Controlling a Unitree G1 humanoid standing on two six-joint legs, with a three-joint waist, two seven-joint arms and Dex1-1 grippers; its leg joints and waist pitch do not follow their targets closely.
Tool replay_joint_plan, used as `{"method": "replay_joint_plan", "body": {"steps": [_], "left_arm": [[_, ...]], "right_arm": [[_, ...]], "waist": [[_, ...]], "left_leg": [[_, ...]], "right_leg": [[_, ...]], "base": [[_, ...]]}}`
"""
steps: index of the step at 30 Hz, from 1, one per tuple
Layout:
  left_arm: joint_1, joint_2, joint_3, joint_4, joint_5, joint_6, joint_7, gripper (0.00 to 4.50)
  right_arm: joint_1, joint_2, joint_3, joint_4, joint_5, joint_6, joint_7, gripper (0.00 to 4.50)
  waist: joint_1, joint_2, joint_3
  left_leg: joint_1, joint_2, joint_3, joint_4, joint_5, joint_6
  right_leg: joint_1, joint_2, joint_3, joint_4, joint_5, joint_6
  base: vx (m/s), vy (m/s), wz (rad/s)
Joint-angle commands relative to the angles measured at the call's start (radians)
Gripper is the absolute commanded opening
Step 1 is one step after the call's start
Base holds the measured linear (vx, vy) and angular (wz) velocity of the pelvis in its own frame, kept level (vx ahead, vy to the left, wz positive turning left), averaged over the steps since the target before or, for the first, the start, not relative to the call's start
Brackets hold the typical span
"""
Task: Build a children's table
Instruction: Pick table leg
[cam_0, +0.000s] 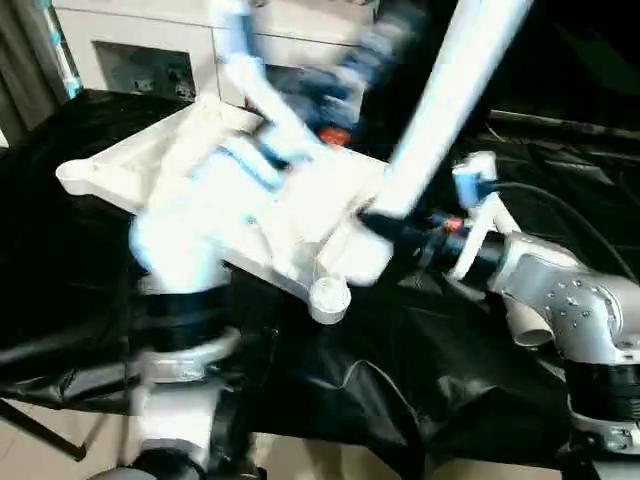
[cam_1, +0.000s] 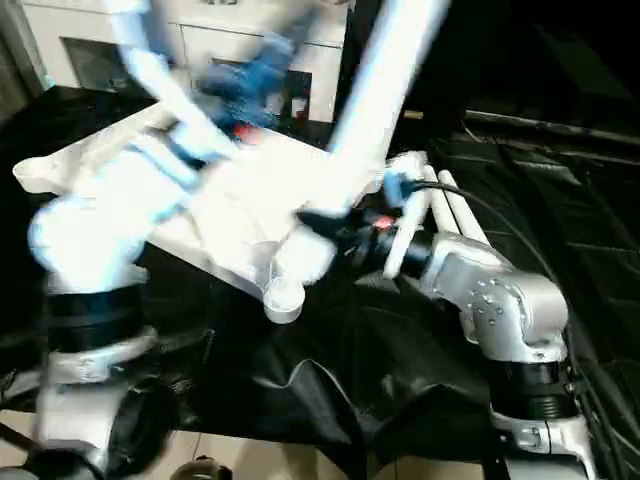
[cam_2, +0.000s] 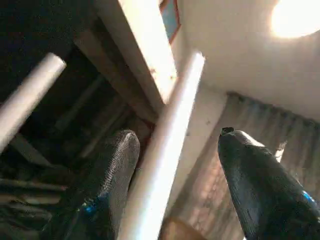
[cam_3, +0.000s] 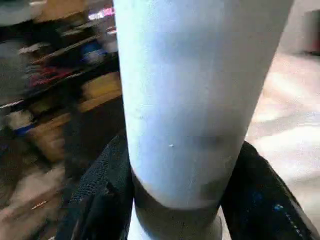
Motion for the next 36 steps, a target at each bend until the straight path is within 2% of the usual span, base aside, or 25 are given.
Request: {"method": "replay_joint_plan", "body": {"steps": [1,2,3,4,5,6,8,9,12,13,15,16,17,18,19,20,21,22,24,25,26,27,31,33,36], "left_arm": [[0.032,0.059,-0.026,-0.014,0.089,-0.001,-0.028,3.00],[0.077,0.167,-0.127,0.007,0.253,-0.073,-0.072,3.00],[0.100,0.220,-0.186,0.020,0.339,-0.121,-0.096,3.00],[0.123,0.275,-0.249,0.034,0.428,-0.173,-0.120,3.00],[0.155,0.344,-0.343,0.072,0.537,-0.282,-0.175,3.00],[0.175,0.395,-0.417,0.111,0.609,-0.358,-0.217,3.00],[0.193,0.469,-0.538,0.196,0.717,-0.459,-0.276,3.00],[0.194,0.488,-0.577,0.238,0.762,-0.523,-0.301,3.00],[0.189,0.529,-0.668,0.353,0.838,-0.664,-0.427,3.00],[0.180,0.541,-0.694,0.397,0.862,-0.704,-0.470,3.00],[0.161,0.554,-0.716,0.481,0.895,-0.764,-0.543,3.00],[0.148,0.558,-0.720,0.522,0.907,-0.793,-0.570,3.00],[0.145,0.558,-0.721,0.529,0.908,-0.799,-0.573,3.00],[0.123,0.561,-0.734,0.585,0.921,-0.839,-0.592,3.00],[0.114,0.563,-0.742,0.604,0.930,-0.859,-0.595,3.00],[0.097,0.567,-0.760,0.636,0.946,-0.893,-0.612,3.00],[0.089,0.569,-0.768,0.650,0.954,-0.909,-0.623,3.00],[0.070,0.565,-0.779,0.687,0.970,-0.934,-0.634,3.00],[0.028,0.548,-0.790,0.764,0.999,-0.975,-0.644,3.00],[0.004,0.533,-0.793,0.806,1.016,-0.999,-0.640,3.00],[-0.007,0.526,-0.793,0.827,1.024,-1.012,-0.639,3.00],[-0.020,0.513,-0.791,0.862,1.034,-1.027,-0.641,3.00],[-0.040,0.485,-0.805,0.953,1.051,-1.059,-0.653,3.00],[-0.045,0.476,-0.808,0.988,1.061,-1.082,-0.651,2.65],[-0.054,0.464,-0.807,1.029,1.071,-1.098,-0.668,2.56]], "right_arm": [[0.010,-0.014,-0.032,0.019,-0.065,-0.057,-0.061,1.88],[0.028,-0.027,-0.020,0.034,-0.125,-0.089,-0.104,1.88],[0.037,-0.032,-0.013,0.040,-0.149,-0.105,-0.121,1.88],[0.046,-0.038,-0.005,0.047,-0.173,-0.122,-0.138,1.88],[0.056,-0.029,-0.009,0.056,-0.188,-0.132,-0.174,1.88],[0.066,-0.021,-0.008,0.062,-0.201,-0.140,-0.200,1.87],[0.087,-0.013,0.012,0.063,-0.229,-0.140,-0.232,1.87],[0.096,-0.015,0.032,0.061,-0.247,-0.146,-0.235,1.87],[0.126,0.002,0.052,0.052,-0.277,-0.204,-0.228,1.87],[0.137,0.006,0.054,0.046,-0.282,-0.214,-0.230,1.87],[0.151,0.015,0.051,0.036,-0.284,-0.221,-0.239,1.87],[0.159,0.019,0.048,0.028,-0.284,-0.224,-0.246,1.87],[0.160,0.020,0.047,0.027,-0.284,-0.225,-0.248,1.87],[0.173,0.025,0.043,0.012,-0.284,-0.226,-0.258,1.87],[0.176,0.026,0.043,0.007,-0.283,-0.226,-0.261,1.87],[0.183,0.028,0.042,-0.004,-0.282,-0.225,-0.264,1.87],[0.186,0.029,0.042,-0.009,-0.281,-0.225,-0.265,1.87],[0.190,0.031,0.040,-0.013,-0.281,-0.227,-0.265,1.87],[0.196,0.037,0.039,-0.017,-0.285,-0.233,-0.268,1.87],[0.203,0.037,0.040,-0.024,-0.287,-0.235,-0.267,1.87],[0.206,0.038,0.042,-0.027,-0.288,-0.235,-0.267,1.87],[0.211,0.038,0.045,-0.035,-0.288,-0.234,-0.268,1.87],[0.230,0.034,0.047,-0.068,-0.283,-0.220,-0.274,1.87],[0.238,0.029,0.047,-0.081,-0.283,-0.211,-0.272,1.87],[0.242,0.019,0.050,-0.089,-0.284,-0.201,-0.265,1.87]], "waist": [[-0.002,0.009,-0.073],[-0.003,0.008,-0.072],[-0.005,0.002,-0.070],[-0.005,0.004,-0.072],[-0.003,-0.006,-0.071],[-0.003,0.006,-0.075],[0.000,0.009,-0.074],[-0.003,0.013,-0.078],[-0.001,0.022,-0.076],[0.000,0.038,-0.076],[-0.002,0.034,-0.078],[-0.001,0.046,-0.076],[-0.004,0.039,-0.077],[-0.001,0.057,-0.077],[-0.004,0.047,-0.074],[-0.001,0.055,-0.072],[-0.001,0.053,-0.072],[0.001,0.062,-0.073],[-0.001,0.064,-0.073],[0.001,0.077,-0.074],[0.001,0.070,-0.074],[0.001,0.076,-0.075],[0.002,0.076,-0.078],[0.000,0.077,-0.079],[-0.003,0.070,-0.073]], "left_leg": [[0.025,0.050,-0.026,-0.072,-0.235,-0.048],[0.024,0.052,-0.030,-0.077,-0.237,-0.051],[0.024,0.052,-0.029,-0.080,-0.238,-0.047],[0.027,0.052,-0.028,-0.079,-0.242,-0.054],[0.026,0.049,-0.029,-0.082,-0.238,-0.051],[0.030,0.051,-0.027,-0.082,-0.238,-0.062],[0.030,0.051,-0.029,-0.083,-0.238,-0.058],[0.033,0.055,-0.028,-0.085,-0.250,-0.068],[0.029,0.055,-0.028,-0.086,-0.274,-0.074],[0.029,0.054,-0.032,-0.087,-0.283,-0.080],[0.030,0.053,-0.031,-0.087,-0.300,-0.084],[0.030,0.052,-0.030,-0.086,-0.304,-0.081],[0.031,0.054,-0.028,-0.085,-0.309,-0.080],[0.030,0.054,-0.033,-0.085,-0.310,-0.082],[0.034,0.053,-0.028,-0.084,-0.330,-0.078],[0.034,0.054,-0.029,-0.085,-0.337,-0.074],[0.035,0.055,-0.030,-0.084,-0.339,-0.073],[0.033,0.056,-0.032,-0.084,-0.334,-0.071],[0.034,0.054,-0.032,-0.083,-0.344,-0.067],[0.031,0.053,-0.033,-0.082,-0.333,-0.066],[0.034,0.053,-0.030,-0.080,-0.335,-0.062],[0.031,0.054,-0.033,-0.081,-0.329,-0.062],[0.025,0.054,-0.029,-0.077,-0.276,-0.041],[0.025,0.055,-0.029,-0.078,-0.272,-0.037],[0.029,0.055,-0.028,-0.078,-0.300,-0.032]], "right_leg": [[0.044,-0.082,0.044,-0.087,-0.347,-0.085],[0.042,-0.084,0.045,-0.089,-0.372,-0.050],[0.040,-0.081,0.047,-0.097,-0.399,-0.020],[0.038,-0.081,0.049,-0.092,-0.410,-0.003],[0.036,-0.086,0.049,-0.107,-0.451,0.035],[0.034,-0.087,0.050,-0.095,-0.435,0.021],[0.029,-0.086,0.051,-0.098,-0.415,0.017],[0.030,-0.086,0.051,-0.084,-0.365,-0.015],[0.031,-0.092,0.053,-0.087,-0.318,-0.053],[0.032,-0.095,0.054,-0.082,-0.311,-0.061],[0.037,-0.094,0.054,-0.078,-0.298,-0.076],[0.035,-0.097,0.055,-0.079,-0.297,-0.091],[0.037,-0.097,0.055,-0.077,-0.288,-0.109],[0.038,-0.099,0.055,-0.075,-0.287,-0.120],[0.035,-0.097,0.055,-0.080,-0.306,-0.124],[0.035,-0.098,0.056,-0.086,-0.322,-0.126],[0.036,-0.099,0.056,-0.082,-0.322,-0.129],[0.038,-0.102,0.056,-0.079,-0.327,-0.134],[0.038,-0.102,0.056,-0.083,-0.358,-0.127],[0.038,-0.103,0.056,-0.084,-0.363,-0.127],[0.037,-0.103,0.056,-0.090,-0.370,-0.124],[0.040,-0.105,0.056,-0.087,-0.363,-0.128],[0.044,-0.103,0.057,-0.080,-0.313,-0.139],[0.043,-0.101,0.056,-0.080,-0.302,-0.147],[0.039,-0.104,0.056,-0.089,-0.374,-0.140]], "base": [[0.000,0.000,0.00],[0.000,0.000,0.00],[0.000,0.000,0.00],[0.000,0.000,0.00],[0.000,0.000,0.00],[0.000,0.000,0.00],[0.000,0.000,0.00],[0.000,0.000,0.00],[0.000,0.000,0.00],[0.000,0.000,0.00],[0.000,0.000,0.00],[0.000,0.000,0.00],[0.000,0.000,0.00],[0.000,0.000,0.00],[0.000,0.000,0.00],[0.000,0.000,0.00],[0.000,0.000,0.00],[0.000,0.000,0.00],[0.000,0.000,0.00],[0.000,0.000,0.00],[0.000,0.000,0.00],[0.000,0.000,0.00],[0.000,0.000,0.00],[0.000,0.000,0.00],[0.000,0.000,0.00]]}}
